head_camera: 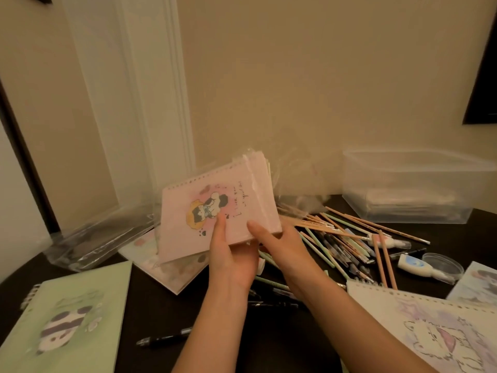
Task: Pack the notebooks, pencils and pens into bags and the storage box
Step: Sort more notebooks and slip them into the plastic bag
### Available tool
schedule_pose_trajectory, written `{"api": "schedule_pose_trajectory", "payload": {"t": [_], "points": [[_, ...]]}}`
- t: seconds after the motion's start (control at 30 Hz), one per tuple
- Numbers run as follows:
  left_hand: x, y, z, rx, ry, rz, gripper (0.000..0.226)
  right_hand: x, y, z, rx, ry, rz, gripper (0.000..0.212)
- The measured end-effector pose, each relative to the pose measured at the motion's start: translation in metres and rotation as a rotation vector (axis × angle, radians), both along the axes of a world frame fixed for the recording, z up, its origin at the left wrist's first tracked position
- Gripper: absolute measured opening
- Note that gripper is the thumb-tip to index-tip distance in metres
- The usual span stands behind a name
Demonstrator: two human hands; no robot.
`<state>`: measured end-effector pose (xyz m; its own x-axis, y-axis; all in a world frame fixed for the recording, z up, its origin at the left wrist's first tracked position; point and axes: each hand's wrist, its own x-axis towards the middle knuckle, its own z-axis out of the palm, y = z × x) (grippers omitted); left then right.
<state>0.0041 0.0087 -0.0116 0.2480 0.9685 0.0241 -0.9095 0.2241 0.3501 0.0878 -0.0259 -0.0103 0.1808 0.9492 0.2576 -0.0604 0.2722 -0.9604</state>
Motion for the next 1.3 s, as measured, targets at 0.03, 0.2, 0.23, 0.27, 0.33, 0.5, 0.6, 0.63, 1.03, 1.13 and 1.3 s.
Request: {"api": "schedule_pose_trajectory", "payload": {"t": [0.03,0.2,0.23,0.27,0.33,0.5,0.6,0.63,1.03,1.13,1.3], "points": [[0.002,0.001,-0.002,0.013,0.002,-0.01,0.036,0.001,0.0,0.002,0.019,0.03,-0.029,0.036],[0.009,0.003,0.0,0.057,0.05,-0.043,0.039,0.0,-0.004,0.003,0.039,0.165,-0.077,0.03],[0.01,0.003,0.0,0.06,0.07,-0.045,0.039,-0.001,-0.004,0.003,0.036,0.221,-0.079,0.029],[0.012,0.002,0.0,0.069,0.089,-0.044,0.039,-0.001,-0.005,0.003,0.032,0.278,-0.078,0.029],[0.014,0.001,0.001,0.095,0.114,-0.056,0.042,-0.002,-0.005,0.004,0.042,0.367,-0.072,0.028],[0.01,-0.006,0.004,0.224,0.255,-0.121,0.05,0.01,-0.009,0.023,0.138,0.441,-0.202,0.018],[0.003,-0.008,0.01,0.262,0.351,-0.184,0.043,0.035,-0.015,0.042,0.14,0.506,-0.314,0.013],[0.001,-0.008,0.013,0.239,0.354,-0.205,0.048,0.042,-0.017,0.046,0.134,0.524,-0.34,0.014],[-0.038,-0.018,0.027,0.281,0.984,-0.651,0.118,0.067,-0.041,0.073,0.134,0.538,-0.418,0.009],[-0.062,-0.025,0.024,0.278,1.041,-0.63,0.11,0.07,-0.05,0.089,0.152,0.532,-0.408,0.011],[-0.098,-0.024,0.038,0.183,0.889,-0.35,0.098,0.085,-0.061,0.102,0.145,0.492,-0.336,0.015]]}}
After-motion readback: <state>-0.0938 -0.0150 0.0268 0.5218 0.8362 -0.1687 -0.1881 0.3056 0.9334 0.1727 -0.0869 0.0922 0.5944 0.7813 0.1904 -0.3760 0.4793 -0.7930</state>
